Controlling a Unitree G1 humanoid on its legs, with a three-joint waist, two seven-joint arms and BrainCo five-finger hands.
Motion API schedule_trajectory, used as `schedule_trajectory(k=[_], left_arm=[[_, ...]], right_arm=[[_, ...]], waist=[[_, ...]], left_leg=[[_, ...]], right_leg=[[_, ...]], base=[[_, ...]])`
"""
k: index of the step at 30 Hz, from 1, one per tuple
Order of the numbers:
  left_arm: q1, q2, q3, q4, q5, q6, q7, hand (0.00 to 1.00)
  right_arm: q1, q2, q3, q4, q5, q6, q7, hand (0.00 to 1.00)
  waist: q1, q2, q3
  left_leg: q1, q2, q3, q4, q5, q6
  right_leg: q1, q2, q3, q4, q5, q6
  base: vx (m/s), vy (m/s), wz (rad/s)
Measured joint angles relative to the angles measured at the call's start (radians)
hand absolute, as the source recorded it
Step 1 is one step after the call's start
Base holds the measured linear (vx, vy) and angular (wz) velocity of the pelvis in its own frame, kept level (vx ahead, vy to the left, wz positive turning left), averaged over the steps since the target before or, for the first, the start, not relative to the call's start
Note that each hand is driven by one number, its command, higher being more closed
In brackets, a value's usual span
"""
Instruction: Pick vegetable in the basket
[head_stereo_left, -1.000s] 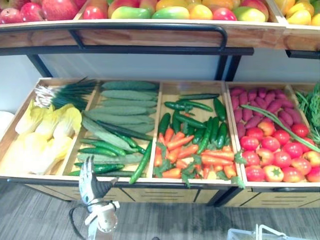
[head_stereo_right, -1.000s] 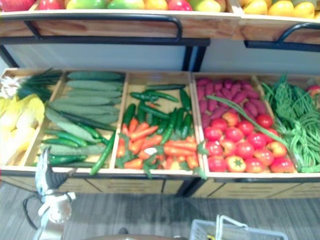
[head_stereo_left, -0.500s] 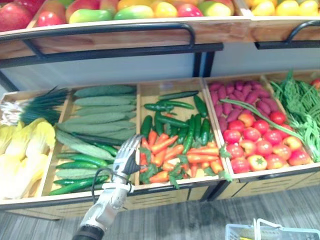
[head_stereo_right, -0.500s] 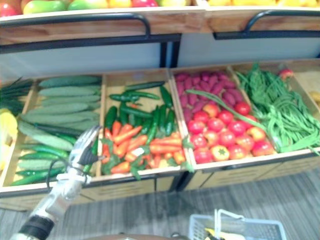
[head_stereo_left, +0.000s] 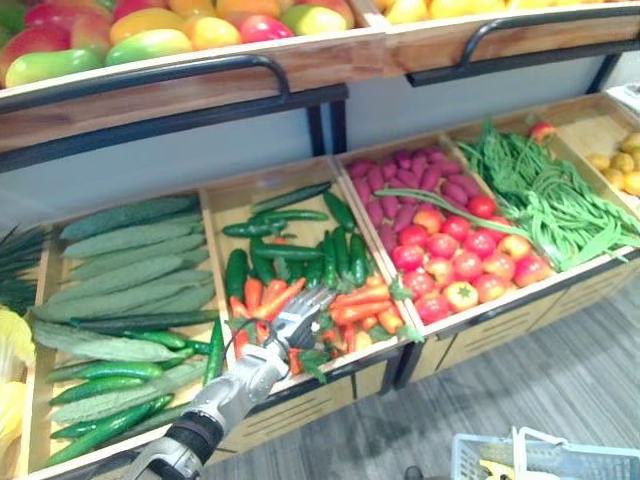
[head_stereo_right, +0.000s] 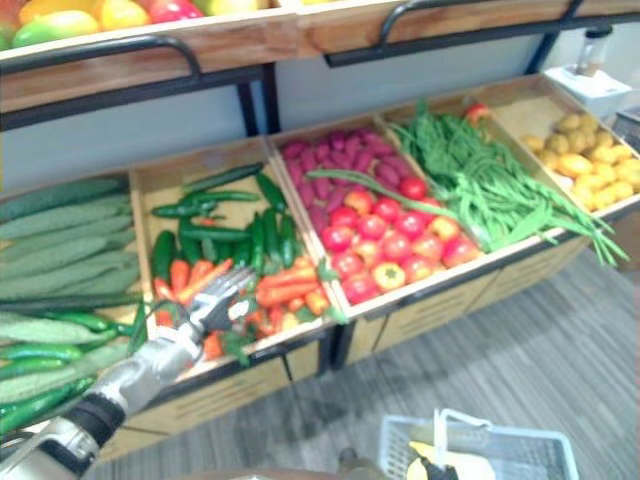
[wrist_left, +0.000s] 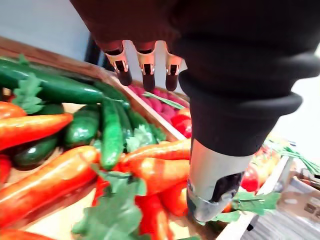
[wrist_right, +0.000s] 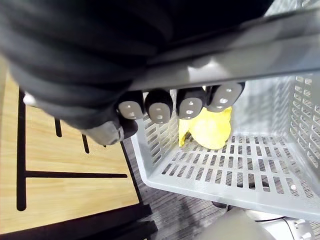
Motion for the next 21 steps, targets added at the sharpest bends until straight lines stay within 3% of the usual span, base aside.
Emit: schedule_trajectory(k=[6,21], left_arm=[[-0.01,-0.046,-0.021,0.003,0.0,0.002,-0.008,0.0],[-0.06,-0.131,-0.013,0.107,-0.003,0.041,-0.023,0.0]], right_arm=[[0.021,-0.018,0.002,-0.042,0.0,0.006,0.0,1.0],[0.033,-0.017,0.0,-0.076,0.0,0.017,-0.002,1.0]], waist=[[-0.001,0.021,0.005],[0.002,0.026,0.006]], left_leg=[[0.02,0.009,0.053,0.0,-0.005,-0.007],[0.013,0.011,0.074,0.0,-0.007,-0.01]], right_leg=[[-0.013,0.007,0.039,0.018,0.001,0.002],[-0.031,0.007,0.049,0.027,0.002,0.002]], base=[[-0.03,-0.019,-0.21],[0.0,-0.004,-0.03]])
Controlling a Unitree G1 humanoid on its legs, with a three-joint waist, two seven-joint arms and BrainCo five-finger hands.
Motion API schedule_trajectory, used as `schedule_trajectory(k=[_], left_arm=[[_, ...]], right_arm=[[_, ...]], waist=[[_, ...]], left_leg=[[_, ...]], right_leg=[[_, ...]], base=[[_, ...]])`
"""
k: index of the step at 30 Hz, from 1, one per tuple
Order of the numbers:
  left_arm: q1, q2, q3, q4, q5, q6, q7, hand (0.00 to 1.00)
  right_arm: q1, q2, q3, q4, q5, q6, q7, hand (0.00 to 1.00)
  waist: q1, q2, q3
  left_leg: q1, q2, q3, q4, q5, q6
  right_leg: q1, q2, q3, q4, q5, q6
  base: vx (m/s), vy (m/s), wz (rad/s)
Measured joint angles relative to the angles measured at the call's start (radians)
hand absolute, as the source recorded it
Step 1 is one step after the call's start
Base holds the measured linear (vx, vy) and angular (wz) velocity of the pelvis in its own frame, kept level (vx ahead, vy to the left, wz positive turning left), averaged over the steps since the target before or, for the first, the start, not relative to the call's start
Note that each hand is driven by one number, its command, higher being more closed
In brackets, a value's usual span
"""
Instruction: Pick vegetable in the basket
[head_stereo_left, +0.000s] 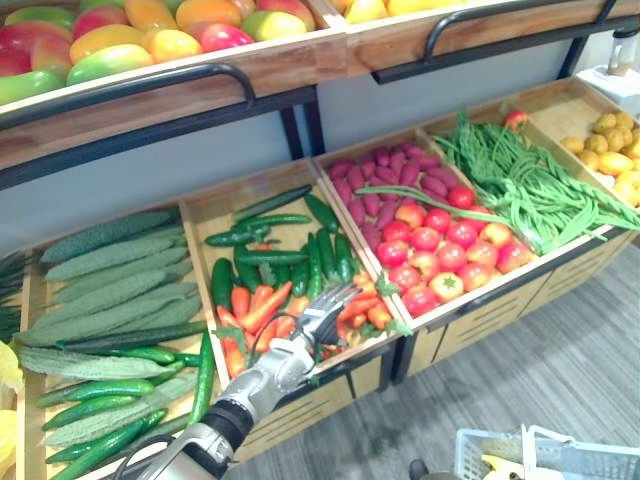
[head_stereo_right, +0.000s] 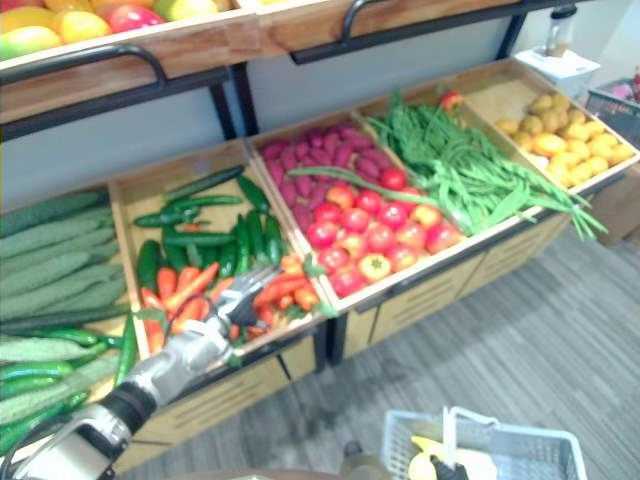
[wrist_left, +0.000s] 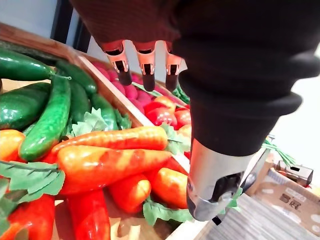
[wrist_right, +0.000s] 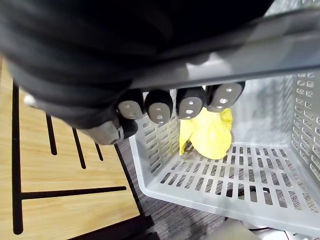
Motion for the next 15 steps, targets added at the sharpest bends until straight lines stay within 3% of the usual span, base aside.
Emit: schedule_trajectory(k=[15], left_arm=[[-0.037,-0.037,0.086,0.085,-0.009,0.055,0.004,0.0]], right_arm=[[-0.008,0.001,-0.005,-0.004,0.002,0.0,-0.005,1.0]], waist=[[0.003,0.001,0.0]], left_leg=[[-0.044,0.002,-0.004,0.0,0.005,-0.002]], right_leg=[[-0.043,-0.001,-0.009,0.003,0.001,0.001]], base=[[0.0,-0.003,0.01]])
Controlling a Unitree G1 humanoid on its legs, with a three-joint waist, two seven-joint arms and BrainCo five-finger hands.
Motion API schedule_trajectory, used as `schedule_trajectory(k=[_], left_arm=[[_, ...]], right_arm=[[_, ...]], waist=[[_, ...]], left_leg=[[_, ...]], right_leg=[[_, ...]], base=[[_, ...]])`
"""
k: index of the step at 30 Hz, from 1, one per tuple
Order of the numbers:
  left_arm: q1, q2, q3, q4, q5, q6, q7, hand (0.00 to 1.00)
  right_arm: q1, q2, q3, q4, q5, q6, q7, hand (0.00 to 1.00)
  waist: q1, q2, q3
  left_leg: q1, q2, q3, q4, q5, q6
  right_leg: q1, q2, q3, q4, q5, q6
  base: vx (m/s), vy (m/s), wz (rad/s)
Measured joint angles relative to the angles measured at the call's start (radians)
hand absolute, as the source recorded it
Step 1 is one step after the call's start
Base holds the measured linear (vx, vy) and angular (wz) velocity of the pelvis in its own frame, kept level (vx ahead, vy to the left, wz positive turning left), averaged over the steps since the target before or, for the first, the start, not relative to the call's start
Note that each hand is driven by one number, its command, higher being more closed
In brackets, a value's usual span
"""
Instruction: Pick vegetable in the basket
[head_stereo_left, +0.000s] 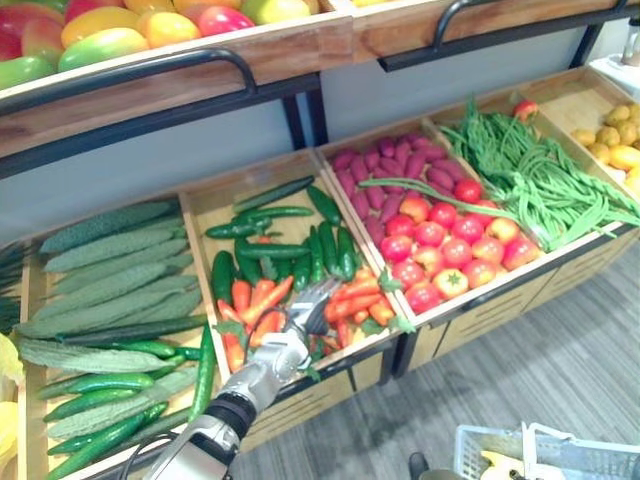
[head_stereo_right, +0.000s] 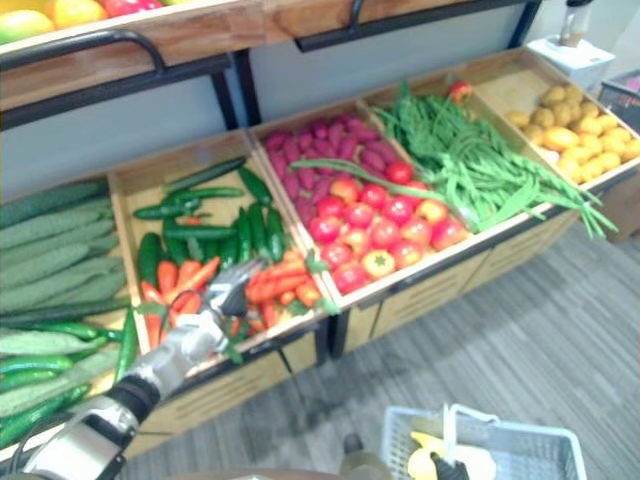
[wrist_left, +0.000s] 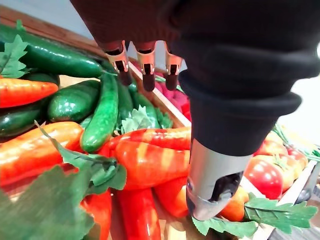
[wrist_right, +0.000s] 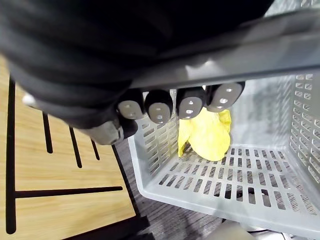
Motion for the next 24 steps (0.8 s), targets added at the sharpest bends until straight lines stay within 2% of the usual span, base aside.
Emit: schedule_trajectory(k=[14,22,23,24], left_arm=[[-0.053,-0.026,0.037,0.081,-0.002,0.006,0.023,0.0],[-0.097,-0.027,0.075,0.16,-0.006,0.039,0.024,0.0],[-0.098,-0.027,0.078,0.168,-0.022,0.039,0.024,1.0],[-0.098,-0.029,0.079,0.182,-0.032,0.039,0.025,1.0]], right_arm=[[-0.034,-0.001,-0.001,0.0,0.001,-0.001,-0.005,1.0],[-0.056,-0.003,0.0,-0.007,0.001,-0.003,-0.015,1.0],[-0.058,-0.004,0.0,-0.007,0.001,-0.003,-0.015,1.0],[-0.058,-0.004,0.001,-0.007,0.001,-0.003,-0.015,1.0]], waist=[[-0.004,0.002,0.018],[-0.007,0.0,0.048],[-0.01,0.001,0.05],[-0.016,0.001,0.05]], left_leg=[[-0.03,0.005,0.048,0.002,-0.001,-0.003],[-0.039,0.005,0.093,0.006,-0.003,-0.006],[-0.039,0.005,0.097,0.006,-0.003,-0.006],[-0.038,0.006,0.1,0.006,-0.004,-0.008]], right_leg=[[-0.055,0.015,0.045,0.0,0.011,0.0],[-0.09,0.025,0.094,-0.001,0.027,0.001],[-0.093,0.026,0.099,-0.001,0.029,0.002],[-0.094,0.028,0.102,-0.001,0.029,0.002]], base=[[0.01,-0.018,-0.1],[-0.02,-0.027,-0.17],[-0.02,-0.036,-0.18],[-0.02,-0.047,-0.11]])
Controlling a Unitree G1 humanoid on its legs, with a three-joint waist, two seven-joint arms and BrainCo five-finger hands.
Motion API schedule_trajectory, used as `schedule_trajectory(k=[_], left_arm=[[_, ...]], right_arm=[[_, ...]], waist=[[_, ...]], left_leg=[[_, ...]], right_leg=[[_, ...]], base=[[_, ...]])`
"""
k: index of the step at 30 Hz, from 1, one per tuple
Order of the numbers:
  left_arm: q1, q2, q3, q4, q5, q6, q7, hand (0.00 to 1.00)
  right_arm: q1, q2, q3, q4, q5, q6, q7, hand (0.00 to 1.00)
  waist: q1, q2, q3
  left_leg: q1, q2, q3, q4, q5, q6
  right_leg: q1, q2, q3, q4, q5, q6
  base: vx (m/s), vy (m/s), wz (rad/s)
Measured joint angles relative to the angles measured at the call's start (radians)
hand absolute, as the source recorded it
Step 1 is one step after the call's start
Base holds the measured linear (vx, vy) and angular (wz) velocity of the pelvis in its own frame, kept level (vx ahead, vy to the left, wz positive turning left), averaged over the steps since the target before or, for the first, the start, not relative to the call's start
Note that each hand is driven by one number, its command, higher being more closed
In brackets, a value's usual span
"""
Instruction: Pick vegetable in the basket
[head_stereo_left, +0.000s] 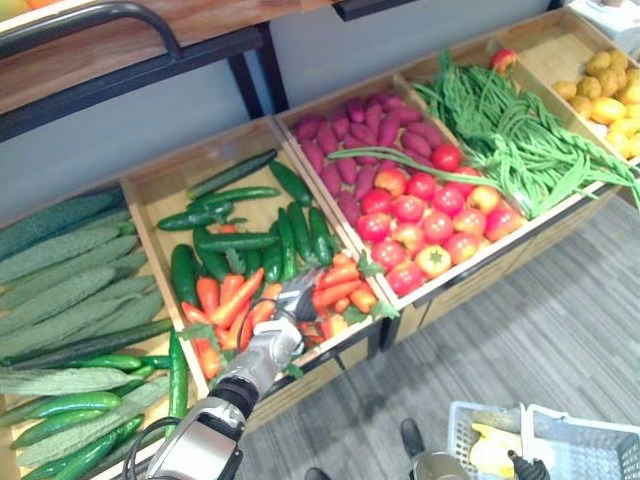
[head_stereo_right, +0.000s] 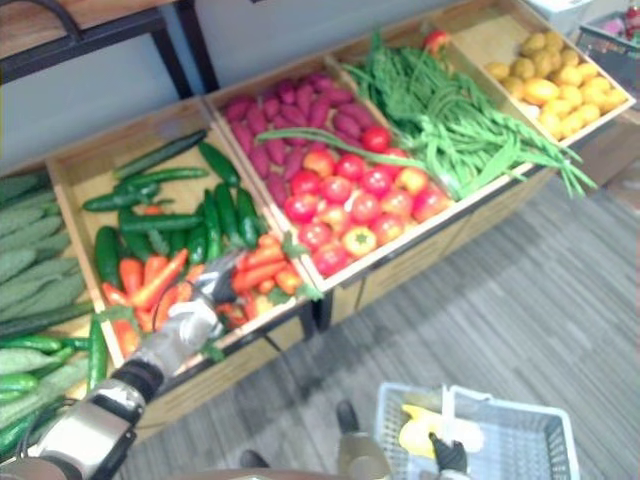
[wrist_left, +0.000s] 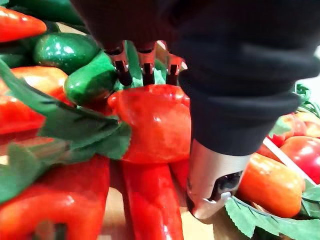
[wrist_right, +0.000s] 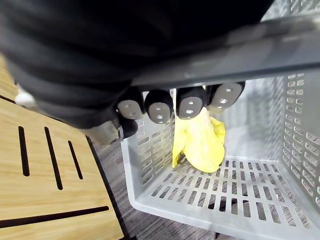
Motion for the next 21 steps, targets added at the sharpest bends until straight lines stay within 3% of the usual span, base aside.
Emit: schedule_trajectory(k=[6,21], left_arm=[[-0.015,-0.001,0.069,0.014,-0.009,0.009,0.011,1.0],[-0.005,-0.019,0.067,0.055,-0.009,0.011,0.002,1.0]], right_arm=[[-0.001,0.0,0.004,0.001,0.0,0.0,-0.001,1.0],[0.006,-0.006,-0.001,0.012,-0.001,0.001,-0.001,1.0]], waist=[[-0.017,0.0,0.0],[-0.019,0.009,0.005]], left_leg=[[0.004,-0.001,0.019,0.0,-0.004,-0.005],[0.023,-0.004,0.003,0.0,-0.004,-0.005]], right_leg=[[-0.007,0.003,0.018,0.0,0.003,0.001],[0.02,-0.003,0.006,0.001,0.003,0.001]], base=[[-0.02,-0.038,-0.1],[-0.04,-0.043,0.02]])
